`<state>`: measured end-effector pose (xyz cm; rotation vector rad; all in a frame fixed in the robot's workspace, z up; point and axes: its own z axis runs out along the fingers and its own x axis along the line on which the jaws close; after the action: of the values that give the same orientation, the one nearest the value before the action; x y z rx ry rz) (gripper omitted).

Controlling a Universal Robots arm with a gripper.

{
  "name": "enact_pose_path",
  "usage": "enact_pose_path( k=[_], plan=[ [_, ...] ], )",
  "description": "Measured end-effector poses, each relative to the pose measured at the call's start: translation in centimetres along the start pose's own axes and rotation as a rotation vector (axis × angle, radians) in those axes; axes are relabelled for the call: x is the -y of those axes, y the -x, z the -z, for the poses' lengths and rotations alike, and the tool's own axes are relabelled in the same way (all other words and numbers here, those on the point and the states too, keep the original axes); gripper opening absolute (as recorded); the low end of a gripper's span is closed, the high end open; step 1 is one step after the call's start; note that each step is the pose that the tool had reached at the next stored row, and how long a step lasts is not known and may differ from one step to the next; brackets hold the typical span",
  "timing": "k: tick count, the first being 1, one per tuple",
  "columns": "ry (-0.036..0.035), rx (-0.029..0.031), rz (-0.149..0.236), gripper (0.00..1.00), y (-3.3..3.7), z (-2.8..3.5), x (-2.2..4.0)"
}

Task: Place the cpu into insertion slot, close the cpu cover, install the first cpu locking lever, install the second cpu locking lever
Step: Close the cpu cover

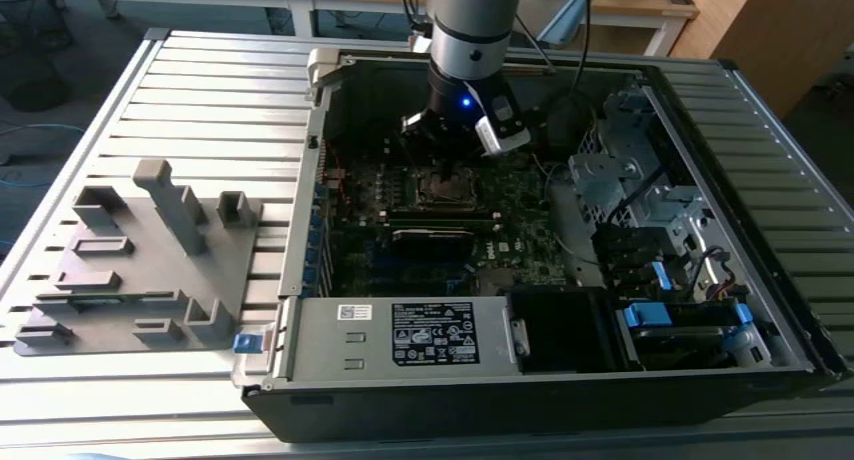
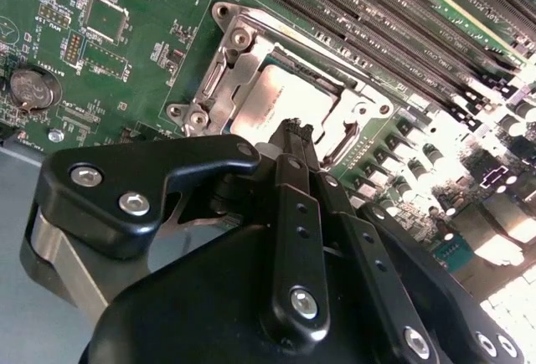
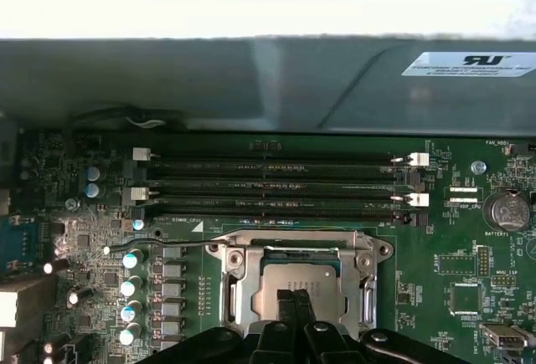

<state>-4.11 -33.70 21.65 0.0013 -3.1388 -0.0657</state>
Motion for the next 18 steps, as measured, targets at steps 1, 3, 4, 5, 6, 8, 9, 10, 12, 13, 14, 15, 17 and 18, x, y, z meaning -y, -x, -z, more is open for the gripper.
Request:
enact_pose_path(
  k=[1, 3, 4, 5, 6, 8, 9, 10, 12, 13, 14, 15, 17, 18],
  plan=[
    [-0.0001, -0.0001, 0.000, 0.11, 0.00, -0.02, 0.00],
    [-0.0004, -0.0003, 0.000, 0.11, 0.00, -0.01, 0.01],
    [-0.0004, -0.0003, 0.000, 0.11, 0.02, -0.01, 0.01],
    [-0.0006, -0.0003, 0.000, 0.11, 0.07, -0.01, 0.01],
    [-0.0007, -0.0002, 0.000, 0.11, 0.13, -0.01, 0.01],
    [-0.0007, -0.0003, 0.000, 0.11, 0.19, -0.01, 0.01],
    [-0.0007, -0.0002, 0.000, 0.11, 0.19, -0.02, 0.01],
    [-0.0007, -0.0003, 0.000, 0.11, 0.20, -0.01, 0.01],
    [-0.0010, -0.0004, 0.000, 0.11, 0.21, 0.02, 0.01],
    [-0.0009, -0.0004, 0.000, 0.11, 0.20, 0.06, 0.01],
    [-0.0006, -0.0002, 0.000, 0.11, 0.20, 0.07, 0.00],
    [-0.0004, -0.0001, 0.000, 0.11, 0.21, 0.07, 0.00],
    [-0.0006, 0.0058, 0.000, 0.11, 0.20, 0.01, 0.01],
    [-0.0008, 0.0088, 0.000, 0.11, 0.20, -0.01, 0.01]
  ],
)
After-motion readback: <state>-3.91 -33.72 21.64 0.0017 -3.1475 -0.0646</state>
